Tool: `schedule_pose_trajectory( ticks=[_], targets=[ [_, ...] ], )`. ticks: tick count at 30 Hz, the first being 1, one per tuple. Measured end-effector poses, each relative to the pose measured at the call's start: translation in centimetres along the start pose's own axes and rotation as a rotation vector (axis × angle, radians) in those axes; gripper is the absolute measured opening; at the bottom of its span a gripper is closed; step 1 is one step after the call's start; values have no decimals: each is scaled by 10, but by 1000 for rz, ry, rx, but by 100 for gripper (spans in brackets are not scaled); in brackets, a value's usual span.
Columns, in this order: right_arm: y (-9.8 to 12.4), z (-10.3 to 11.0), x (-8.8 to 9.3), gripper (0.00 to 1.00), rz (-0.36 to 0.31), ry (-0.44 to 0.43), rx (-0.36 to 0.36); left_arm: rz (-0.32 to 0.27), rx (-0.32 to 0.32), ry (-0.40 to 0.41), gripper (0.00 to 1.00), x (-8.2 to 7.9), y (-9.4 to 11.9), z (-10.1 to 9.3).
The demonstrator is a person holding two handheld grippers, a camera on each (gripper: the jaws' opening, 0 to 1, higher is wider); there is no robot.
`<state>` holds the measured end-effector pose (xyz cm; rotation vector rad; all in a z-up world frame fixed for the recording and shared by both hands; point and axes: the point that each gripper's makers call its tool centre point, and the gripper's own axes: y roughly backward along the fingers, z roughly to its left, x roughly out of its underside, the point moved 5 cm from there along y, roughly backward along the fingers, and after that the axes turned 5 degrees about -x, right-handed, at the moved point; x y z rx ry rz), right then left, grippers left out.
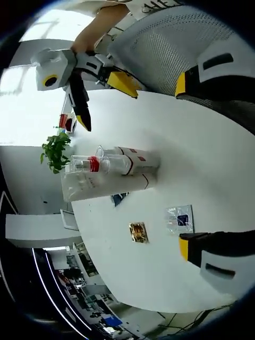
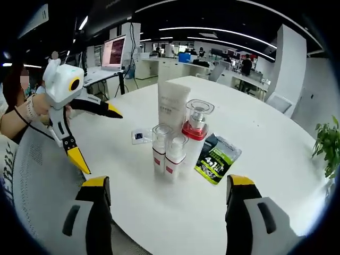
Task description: Arrange the skincare products in the storage area until every visible bottle or jar stands upright without overlapping.
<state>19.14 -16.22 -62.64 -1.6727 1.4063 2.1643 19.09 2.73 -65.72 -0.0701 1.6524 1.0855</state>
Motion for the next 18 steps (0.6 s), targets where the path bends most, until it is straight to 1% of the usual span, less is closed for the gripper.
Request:
schedule_pose_trajectory(
  ticks=[2, 4, 5, 7, 8, 9, 11, 13, 15, 18],
  targets=[
    [-2, -5, 4, 84, 12, -17, -7, 1, 12, -1, 99, 0, -4, 1],
    [-4, -10, 7, 81, 8, -26, -4, 6, 20, -6, 99, 0, -6, 1],
    [-4, -15, 10, 80, 15, -48, -7, 12, 32, -11, 99, 0, -10, 0],
    [-5, -21, 10, 75, 5, -59, -6, 14, 44, -11, 98, -1, -14, -1],
    [-5, -25, 12, 71, 8, -78, -12, 17, 57, -9, 97, 0, -17, -2],
    [-6, -27, 14, 70, 14, -96, -13, 20, 70, -5, 96, 0, -19, -2],
    [-8, -32, 16, 70, 11, -101, -12, 20, 87, 21, 95, 1, -24, -2],
    [-7, -37, 18, 66, 20, -111, -4, 21, 98, 26, 95, 2, -29, 0],
    [-7, -40, 20, 62, 22, -114, -4, 37, 113, 27, 95, 5, -34, 0],
    [-11, -49, 24, 60, 34, -135, -8, 62, 136, 17, 94, 9, -42, -1]
  ],
)
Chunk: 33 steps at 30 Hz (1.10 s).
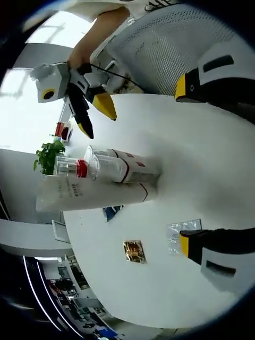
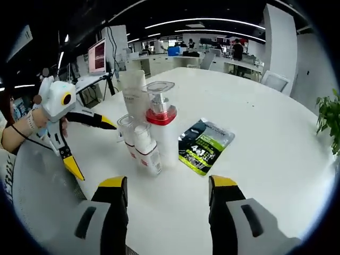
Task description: Arrange the skincare products in the storage area until every visible bottle or jar stands upright without overlapping.
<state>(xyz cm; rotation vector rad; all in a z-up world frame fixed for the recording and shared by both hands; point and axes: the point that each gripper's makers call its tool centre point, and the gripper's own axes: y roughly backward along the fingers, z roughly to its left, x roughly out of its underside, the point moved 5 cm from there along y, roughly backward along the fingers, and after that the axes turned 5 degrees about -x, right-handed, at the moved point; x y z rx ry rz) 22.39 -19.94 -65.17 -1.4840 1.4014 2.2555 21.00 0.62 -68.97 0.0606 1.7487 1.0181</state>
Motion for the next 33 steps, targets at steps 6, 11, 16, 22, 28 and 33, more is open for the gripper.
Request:
schedule_pose_trajectory(
  ticks=[6, 11, 16, 22, 28, 33],
  targets=[
    [-9, -14, 4, 51, 10, -48, -32, 14, 34, 16, 90, 1, -12, -1],
    [-19, -30, 5, 45, 4, -78, -34, 19, 44, 28, 88, 1, -19, -1],
    [-28, -39, 7, 41, 12, -106, -46, 32, 64, 43, 87, 5, -25, -1],
    [-43, -61, 11, 37, 30, -159, -32, 39, 65, 61, 87, 8, -28, 4],
    [-55, -66, 16, 35, 45, -220, -37, 44, 68, 80, 86, 10, -31, 5],
    [-66, -69, 20, 32, 58, -284, -51, 28, 57, 98, 85, 10, -31, 11]
  ],
)
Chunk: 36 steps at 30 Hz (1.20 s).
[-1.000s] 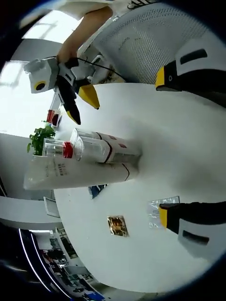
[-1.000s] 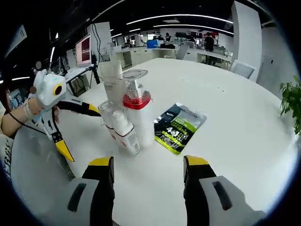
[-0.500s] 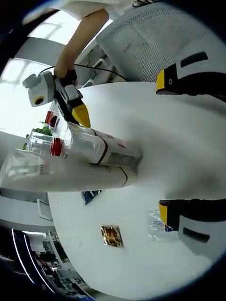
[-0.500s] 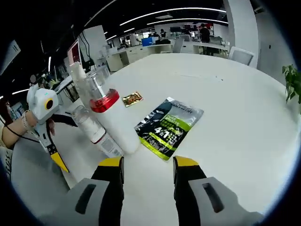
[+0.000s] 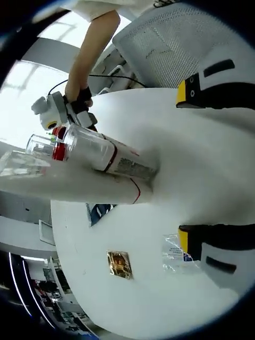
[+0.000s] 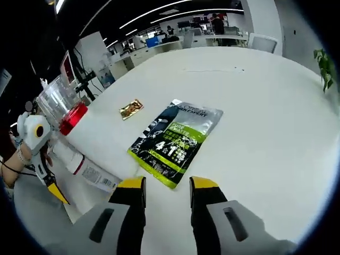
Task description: Arrange the skincare products in the storage area until every visible bottle or jar stands upright without overlapping.
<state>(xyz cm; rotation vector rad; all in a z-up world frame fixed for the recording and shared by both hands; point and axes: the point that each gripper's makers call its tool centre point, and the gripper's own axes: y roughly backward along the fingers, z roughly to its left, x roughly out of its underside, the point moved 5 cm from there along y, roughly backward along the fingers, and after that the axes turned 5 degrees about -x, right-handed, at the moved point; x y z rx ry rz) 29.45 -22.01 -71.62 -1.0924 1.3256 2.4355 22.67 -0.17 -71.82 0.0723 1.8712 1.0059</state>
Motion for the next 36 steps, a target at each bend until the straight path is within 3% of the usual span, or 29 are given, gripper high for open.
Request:
schedule_pose_trajectory(
  ticks=[11, 18, 28, 36],
  targets=[
    [-13, -11, -17, 24, -31, -56, -1, -16, -20, 15, 83, 0, 4, 14],
    [-19, -12, -25, 19, -9, 9, 43, -21, -43, 31, 83, 2, 10, 26],
    [-22, -22, -30, 5, 31, 129, 131, -39, -69, 61, 82, 2, 15, 37],
    [-24, -25, -29, 1, -5, 35, 111, -47, -93, 67, 81, 3, 17, 47]
  ],
)
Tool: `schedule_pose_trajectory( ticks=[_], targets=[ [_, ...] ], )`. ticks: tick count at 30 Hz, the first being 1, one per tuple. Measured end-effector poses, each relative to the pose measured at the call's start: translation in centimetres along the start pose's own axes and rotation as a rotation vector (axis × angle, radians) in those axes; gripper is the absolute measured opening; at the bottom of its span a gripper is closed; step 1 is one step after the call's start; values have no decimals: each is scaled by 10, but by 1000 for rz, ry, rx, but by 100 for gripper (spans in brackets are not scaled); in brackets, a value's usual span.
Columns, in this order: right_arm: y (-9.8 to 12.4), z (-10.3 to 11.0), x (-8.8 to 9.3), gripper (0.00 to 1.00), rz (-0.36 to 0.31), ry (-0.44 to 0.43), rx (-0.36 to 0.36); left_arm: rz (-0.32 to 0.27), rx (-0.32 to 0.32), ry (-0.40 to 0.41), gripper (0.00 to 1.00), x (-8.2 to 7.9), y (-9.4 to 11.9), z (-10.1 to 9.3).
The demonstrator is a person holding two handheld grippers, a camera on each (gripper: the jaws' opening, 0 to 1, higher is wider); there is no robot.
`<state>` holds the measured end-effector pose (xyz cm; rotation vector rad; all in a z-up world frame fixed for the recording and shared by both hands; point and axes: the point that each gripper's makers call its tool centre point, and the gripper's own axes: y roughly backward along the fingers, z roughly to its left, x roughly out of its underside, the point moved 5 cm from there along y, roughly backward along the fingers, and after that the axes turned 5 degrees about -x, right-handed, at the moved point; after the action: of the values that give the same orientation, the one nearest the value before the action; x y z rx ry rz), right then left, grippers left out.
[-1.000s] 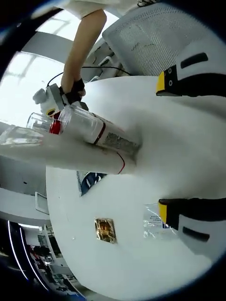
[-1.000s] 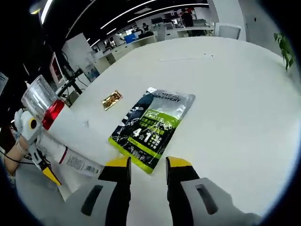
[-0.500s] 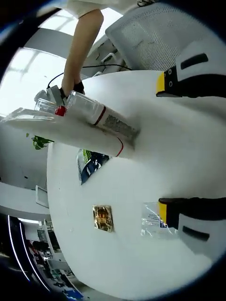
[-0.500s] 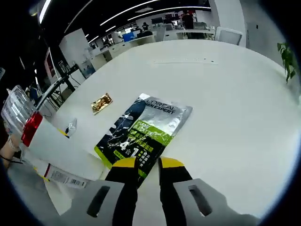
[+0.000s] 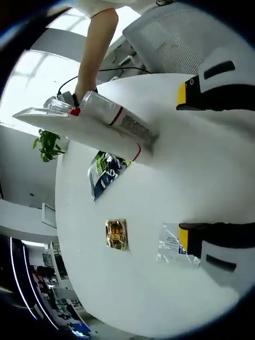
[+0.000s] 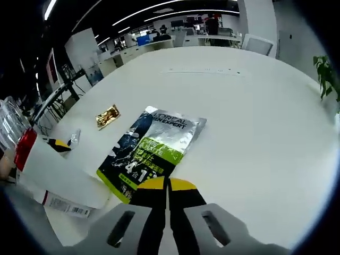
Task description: Arrange the skincare products in the storage area until every visible bottle or jar stands upright without overlapping.
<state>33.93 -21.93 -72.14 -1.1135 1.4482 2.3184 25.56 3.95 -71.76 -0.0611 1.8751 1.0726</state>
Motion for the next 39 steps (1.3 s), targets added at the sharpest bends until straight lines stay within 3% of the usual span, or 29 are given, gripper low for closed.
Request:
schedule_pose_trajectory(
  ticks=[3, 5, 8, 12, 22, 31, 39],
  targets=[
    [0, 3, -4, 1, -36, -69, -28, -1, -5, 5, 81, 0, 1, 6],
    [1, 3, -15, 1, -130, -213, -104, 0, -11, 5, 81, 1, 1, 10],
    [6, 5, -31, 1, -239, -362, -184, -8, -22, 19, 81, 1, 2, 15],
    [10, 15, -44, 1, -298, -425, -246, -24, -34, 48, 81, 0, 5, 19],
    [2, 37, -76, 0, -393, -496, -357, -55, -43, 53, 81, -7, 9, 19],
    [7, 54, -114, 1, -501, -545, -463, -143, -84, 56, 81, -25, 32, 23],
    [18, 73, -133, 1, -560, -544, -538, -210, -107, 58, 75, -39, 54, 23]
  ],
)
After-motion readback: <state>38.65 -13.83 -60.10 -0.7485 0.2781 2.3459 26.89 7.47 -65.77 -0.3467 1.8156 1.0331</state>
